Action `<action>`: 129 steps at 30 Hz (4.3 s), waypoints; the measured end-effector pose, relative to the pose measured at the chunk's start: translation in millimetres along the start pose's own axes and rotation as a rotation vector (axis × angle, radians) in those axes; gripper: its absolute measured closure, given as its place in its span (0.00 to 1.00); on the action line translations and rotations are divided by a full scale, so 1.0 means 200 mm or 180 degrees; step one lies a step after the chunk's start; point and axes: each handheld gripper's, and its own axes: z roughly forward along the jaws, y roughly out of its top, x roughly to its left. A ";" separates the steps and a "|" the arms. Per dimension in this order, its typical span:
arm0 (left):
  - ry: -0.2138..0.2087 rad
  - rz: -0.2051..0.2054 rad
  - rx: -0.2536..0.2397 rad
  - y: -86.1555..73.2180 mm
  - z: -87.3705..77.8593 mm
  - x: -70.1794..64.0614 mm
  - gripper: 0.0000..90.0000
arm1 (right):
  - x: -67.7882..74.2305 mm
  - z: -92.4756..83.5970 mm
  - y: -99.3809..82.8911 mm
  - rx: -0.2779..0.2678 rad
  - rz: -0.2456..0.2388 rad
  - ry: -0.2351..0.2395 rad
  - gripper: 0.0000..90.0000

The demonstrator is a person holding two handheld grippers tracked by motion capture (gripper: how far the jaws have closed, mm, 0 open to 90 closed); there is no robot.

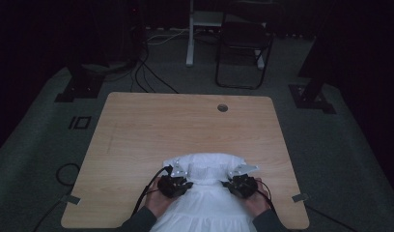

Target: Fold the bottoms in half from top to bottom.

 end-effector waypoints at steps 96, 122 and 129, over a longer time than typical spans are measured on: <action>0.0523 0.0176 0.0128 0.33 0.20 0.49 0.93 | -0.30 0.29 0.34 -0.0033 0.0095 -0.0197 0.92; 0.0643 -0.0239 -0.0069 0.46 0.19 0.59 0.96 | -0.46 0.37 0.51 -0.0169 0.0322 -0.0364 0.93; 0.0452 -0.0199 -0.0614 0.52 -0.10 0.46 0.96 | -0.41 0.14 0.57 -0.0586 0.0161 -0.0341 0.93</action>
